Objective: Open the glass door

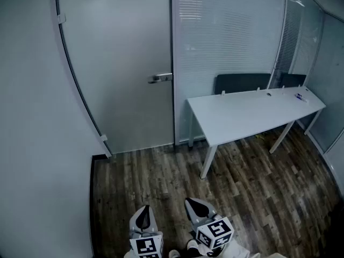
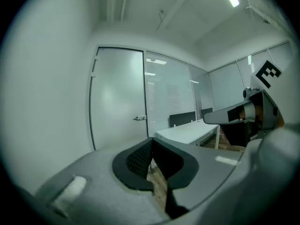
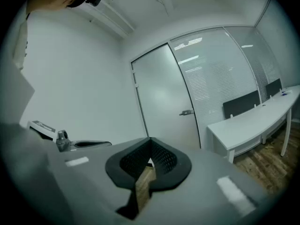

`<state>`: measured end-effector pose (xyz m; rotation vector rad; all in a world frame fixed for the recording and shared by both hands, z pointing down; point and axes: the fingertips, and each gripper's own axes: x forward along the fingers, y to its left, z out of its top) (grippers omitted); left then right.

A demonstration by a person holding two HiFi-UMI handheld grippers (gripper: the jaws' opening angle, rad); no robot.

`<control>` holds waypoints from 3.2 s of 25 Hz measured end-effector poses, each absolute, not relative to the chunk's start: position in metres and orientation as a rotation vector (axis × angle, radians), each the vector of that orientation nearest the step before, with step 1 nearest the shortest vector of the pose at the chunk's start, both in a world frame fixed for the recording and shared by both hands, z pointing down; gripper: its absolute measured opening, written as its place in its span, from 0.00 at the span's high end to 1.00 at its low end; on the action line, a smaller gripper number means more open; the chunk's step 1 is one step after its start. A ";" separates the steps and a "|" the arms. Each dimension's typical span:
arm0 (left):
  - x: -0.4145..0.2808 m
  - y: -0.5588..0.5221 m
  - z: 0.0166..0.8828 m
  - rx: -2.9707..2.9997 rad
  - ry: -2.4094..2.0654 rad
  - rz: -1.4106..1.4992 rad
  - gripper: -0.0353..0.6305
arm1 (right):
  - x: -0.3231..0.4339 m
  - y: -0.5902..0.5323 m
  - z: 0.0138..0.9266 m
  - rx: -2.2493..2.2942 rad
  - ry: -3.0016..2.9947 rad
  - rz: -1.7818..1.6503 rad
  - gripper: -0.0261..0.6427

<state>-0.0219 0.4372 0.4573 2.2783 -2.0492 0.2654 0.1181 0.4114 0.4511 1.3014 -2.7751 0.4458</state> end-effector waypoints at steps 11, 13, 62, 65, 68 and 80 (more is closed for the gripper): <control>0.024 0.395 0.466 2.308 -2.003 0.311 0.94 | 0.164 0.370 0.455 1.327 -2.797 0.497 0.95; 0.032 0.385 0.462 2.316 -2.013 0.316 0.94 | 0.174 0.361 0.454 1.329 -2.808 0.496 0.95; -0.202 0.050 0.491 2.319 -1.947 0.247 0.94 | -0.047 0.042 0.468 1.372 -2.679 0.507 0.95; -0.203 0.039 0.488 2.336 -1.954 0.261 0.94 | -0.049 0.029 0.469 1.376 -2.688 0.509 0.95; -0.208 0.024 0.489 2.336 -1.974 0.274 0.94 | -0.054 0.011 0.473 1.360 -2.709 0.515 0.95; -0.190 -0.082 0.511 2.357 -1.944 0.417 0.94 | -0.049 -0.106 0.501 1.337 -2.720 0.636 0.95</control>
